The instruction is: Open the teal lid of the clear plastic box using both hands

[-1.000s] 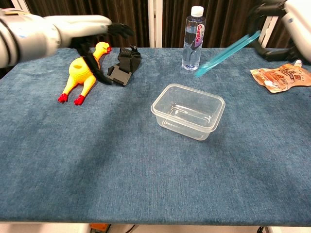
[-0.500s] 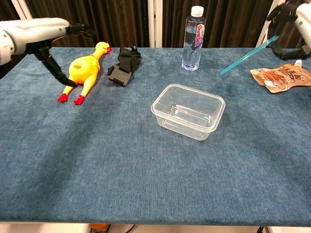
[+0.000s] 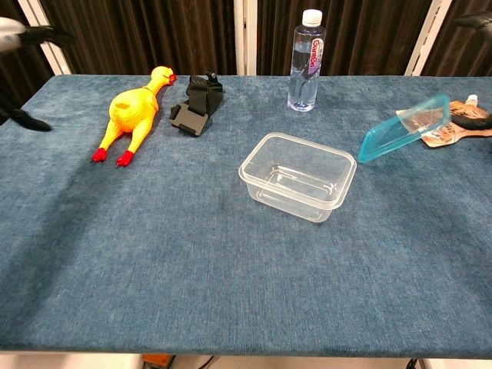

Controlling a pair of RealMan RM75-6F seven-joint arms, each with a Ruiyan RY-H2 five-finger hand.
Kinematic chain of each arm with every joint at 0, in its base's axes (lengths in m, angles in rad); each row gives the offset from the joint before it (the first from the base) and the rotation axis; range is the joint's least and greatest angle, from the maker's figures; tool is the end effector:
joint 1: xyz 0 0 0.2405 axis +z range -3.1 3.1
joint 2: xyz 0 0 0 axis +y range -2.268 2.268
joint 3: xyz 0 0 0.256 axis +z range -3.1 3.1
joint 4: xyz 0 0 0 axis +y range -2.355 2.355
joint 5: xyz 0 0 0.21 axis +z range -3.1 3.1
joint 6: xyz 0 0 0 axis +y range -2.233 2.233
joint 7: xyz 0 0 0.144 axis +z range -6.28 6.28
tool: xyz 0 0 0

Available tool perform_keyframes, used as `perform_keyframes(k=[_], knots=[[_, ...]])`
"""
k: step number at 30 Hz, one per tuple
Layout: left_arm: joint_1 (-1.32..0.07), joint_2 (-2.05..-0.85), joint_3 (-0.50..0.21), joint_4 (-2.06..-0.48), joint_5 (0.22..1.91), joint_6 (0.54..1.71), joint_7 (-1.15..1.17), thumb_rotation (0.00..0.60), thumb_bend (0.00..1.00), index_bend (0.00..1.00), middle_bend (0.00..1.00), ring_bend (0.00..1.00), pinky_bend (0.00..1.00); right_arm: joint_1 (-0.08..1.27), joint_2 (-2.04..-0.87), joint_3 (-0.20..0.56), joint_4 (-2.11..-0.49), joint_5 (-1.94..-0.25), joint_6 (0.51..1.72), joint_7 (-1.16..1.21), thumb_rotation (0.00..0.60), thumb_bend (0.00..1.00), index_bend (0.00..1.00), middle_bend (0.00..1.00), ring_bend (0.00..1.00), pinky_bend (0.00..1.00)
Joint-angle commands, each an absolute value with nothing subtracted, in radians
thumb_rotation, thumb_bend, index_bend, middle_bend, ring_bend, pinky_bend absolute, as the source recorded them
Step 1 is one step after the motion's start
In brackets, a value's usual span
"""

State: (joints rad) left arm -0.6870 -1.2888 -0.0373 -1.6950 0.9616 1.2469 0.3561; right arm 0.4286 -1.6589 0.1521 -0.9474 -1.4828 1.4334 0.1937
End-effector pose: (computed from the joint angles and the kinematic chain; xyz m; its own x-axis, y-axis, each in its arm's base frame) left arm -0.2027 0.3237 0.0755 0.4596 0.1538 0.8747 0.8864 -0.1407 -0.4410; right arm -0.2806 -0.3125 0.0503 0.2820 0.1530 0.9471 -0.9219 -0.2300 0.3117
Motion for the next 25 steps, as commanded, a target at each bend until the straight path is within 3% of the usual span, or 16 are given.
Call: perform_keyframes(k=[1,4,8,13,17,25], knots=[[-0.651,-1.258,-0.024,-1.681,0.983,1.267,0.348,0.600,0.00,0.05,0.03,0.00,0.00,0.353,-1.436,0.088,-1.208,-1.510,1.428,0.165,0.600,0.12,0.01,0.06,0.00,0.00],[-0.606,-1.241,-0.015,-1.649,1.006,1.299,0.336,0.600,0.00,0.05,0.03,0.00,0.00,0.327,-1.350,0.060,-1.280,-1.547,1.450,0.198,0.600,0.16,0.08,0.18,0.04,0.09],[-0.539,-1.226,-0.005,-1.637,1.071,1.366,0.276,0.600,0.00,0.06,0.04,0.00,0.00,0.292,-1.287,0.048,-1.357,-1.549,1.475,0.215,0.600,0.21,0.12,0.20,0.05,0.12],[-0.451,-1.196,0.031,-1.628,1.203,1.477,0.227,0.600,0.00,0.07,0.06,0.00,0.00,0.253,-1.194,0.022,-1.468,-1.561,1.489,0.221,0.600,0.22,0.10,0.12,0.03,0.11],[-0.368,-1.168,0.060,-1.652,1.268,1.571,0.235,0.600,0.00,0.07,0.07,0.00,0.00,0.223,-1.119,-0.007,-1.555,-1.576,1.491,0.239,0.600,0.22,0.04,0.05,0.00,0.02],[-0.229,-1.142,0.108,-1.703,1.320,1.658,0.227,0.600,0.00,0.07,0.07,0.00,0.00,0.149,-1.070,-0.047,-1.615,-1.591,1.536,0.259,0.600,0.22,0.00,0.00,0.00,0.00]])
